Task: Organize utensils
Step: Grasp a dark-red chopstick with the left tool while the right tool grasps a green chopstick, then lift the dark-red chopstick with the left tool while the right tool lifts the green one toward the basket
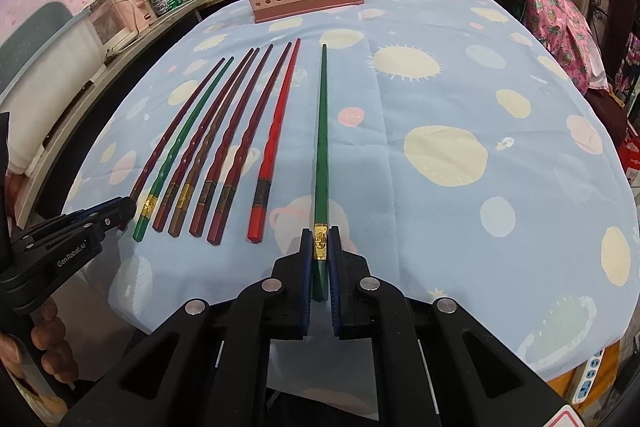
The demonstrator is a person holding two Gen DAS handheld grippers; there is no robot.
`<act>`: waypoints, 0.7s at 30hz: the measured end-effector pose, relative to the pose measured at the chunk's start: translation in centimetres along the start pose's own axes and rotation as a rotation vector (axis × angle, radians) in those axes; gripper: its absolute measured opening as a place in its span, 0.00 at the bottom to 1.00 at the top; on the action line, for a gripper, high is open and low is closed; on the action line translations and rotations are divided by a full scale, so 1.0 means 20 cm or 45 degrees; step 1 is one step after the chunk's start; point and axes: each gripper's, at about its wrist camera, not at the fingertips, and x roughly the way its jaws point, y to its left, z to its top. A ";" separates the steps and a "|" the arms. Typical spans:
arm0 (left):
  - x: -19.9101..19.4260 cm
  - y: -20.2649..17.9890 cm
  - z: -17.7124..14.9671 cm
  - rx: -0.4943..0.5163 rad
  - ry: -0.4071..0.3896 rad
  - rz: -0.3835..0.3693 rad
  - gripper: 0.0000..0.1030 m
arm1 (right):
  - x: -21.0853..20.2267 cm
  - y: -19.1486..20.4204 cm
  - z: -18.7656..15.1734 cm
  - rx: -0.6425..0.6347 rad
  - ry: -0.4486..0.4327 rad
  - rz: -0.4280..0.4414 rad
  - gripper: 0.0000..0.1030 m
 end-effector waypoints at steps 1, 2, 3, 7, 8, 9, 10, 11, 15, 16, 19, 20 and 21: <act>0.00 0.00 0.00 -0.006 0.003 -0.006 0.08 | -0.01 -0.01 0.00 0.004 0.000 0.000 0.07; 0.00 0.00 0.00 -0.011 0.005 -0.012 0.08 | -0.01 -0.01 0.00 0.006 -0.001 0.000 0.07; -0.01 0.01 0.01 -0.015 0.006 -0.015 0.08 | -0.02 -0.02 -0.01 0.009 -0.003 0.001 0.07; -0.04 0.01 0.02 -0.025 -0.002 -0.030 0.07 | -0.07 -0.04 0.00 0.019 -0.016 0.010 0.06; -0.06 0.02 0.03 -0.030 -0.009 -0.036 0.08 | -0.09 -0.04 0.01 0.021 -0.022 0.013 0.06; -0.08 0.02 0.04 -0.034 -0.017 -0.042 0.08 | -0.10 -0.04 0.02 0.023 -0.028 0.016 0.06; -0.10 0.02 0.05 -0.040 -0.027 -0.049 0.08 | -0.12 -0.05 0.03 0.025 -0.037 0.020 0.06; -0.12 0.03 0.06 -0.045 -0.038 -0.055 0.08 | -0.13 -0.05 0.04 0.027 -0.046 0.023 0.06; -0.24 0.06 0.12 -0.078 -0.091 -0.086 0.07 | -0.21 -0.07 0.10 0.043 -0.092 0.044 0.06; -0.26 0.06 0.14 -0.083 -0.103 -0.093 0.07 | -0.23 -0.07 0.12 0.045 -0.108 0.049 0.06; -0.34 0.08 0.21 -0.091 -0.154 -0.100 0.07 | -0.30 -0.08 0.19 0.045 -0.160 0.054 0.06; -0.37 0.09 0.24 -0.094 -0.175 -0.103 0.07 | -0.33 -0.09 0.22 0.044 -0.184 0.054 0.06; -0.40 0.09 0.26 -0.097 -0.195 -0.104 0.07 | -0.35 -0.10 0.25 0.044 -0.208 0.053 0.06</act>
